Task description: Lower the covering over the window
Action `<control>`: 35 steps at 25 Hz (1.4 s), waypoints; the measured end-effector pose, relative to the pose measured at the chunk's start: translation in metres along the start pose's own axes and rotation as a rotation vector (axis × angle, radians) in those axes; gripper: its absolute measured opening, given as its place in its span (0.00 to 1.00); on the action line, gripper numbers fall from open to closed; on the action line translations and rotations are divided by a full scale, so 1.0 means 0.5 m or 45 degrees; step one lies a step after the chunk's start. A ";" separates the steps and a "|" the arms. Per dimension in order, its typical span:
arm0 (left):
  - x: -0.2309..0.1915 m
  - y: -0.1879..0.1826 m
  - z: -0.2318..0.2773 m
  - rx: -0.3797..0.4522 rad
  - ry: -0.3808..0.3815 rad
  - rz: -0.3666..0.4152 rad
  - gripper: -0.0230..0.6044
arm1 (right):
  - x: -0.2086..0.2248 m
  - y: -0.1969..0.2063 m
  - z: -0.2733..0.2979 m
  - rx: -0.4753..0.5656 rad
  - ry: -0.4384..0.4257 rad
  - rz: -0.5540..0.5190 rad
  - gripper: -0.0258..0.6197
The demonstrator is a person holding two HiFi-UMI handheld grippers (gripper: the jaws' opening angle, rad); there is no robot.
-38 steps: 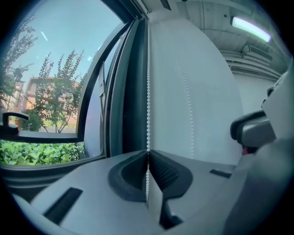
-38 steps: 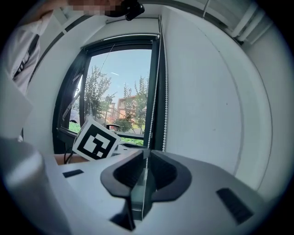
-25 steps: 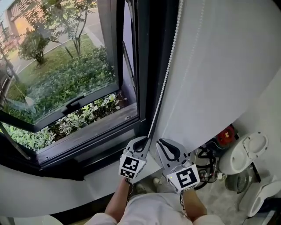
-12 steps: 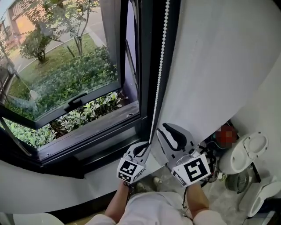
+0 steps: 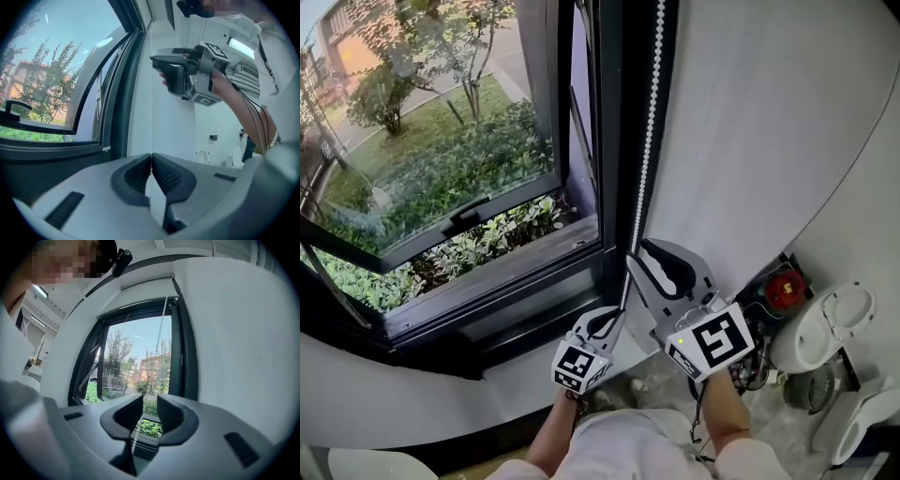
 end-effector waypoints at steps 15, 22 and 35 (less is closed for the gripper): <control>0.010 0.053 -0.007 -0.077 -0.025 0.010 0.07 | -0.022 0.037 0.006 -0.043 -0.114 0.087 0.03; -0.001 0.118 -0.013 -0.121 -0.021 -0.044 0.07 | -0.048 0.101 -0.001 -0.070 -0.126 0.121 0.03; -0.013 0.251 -0.022 -0.282 -0.034 -0.064 0.07 | -0.108 0.223 -0.026 -0.181 -0.163 0.160 0.03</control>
Point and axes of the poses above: the fingertips, and each gripper's own axes: z forward along the fingers, x to its right, y out of its underside, the point moved 9 cm from there along -z, backward along the fingers, and after that the axes turned 9 degrees about -z, right-handed, at the moved point
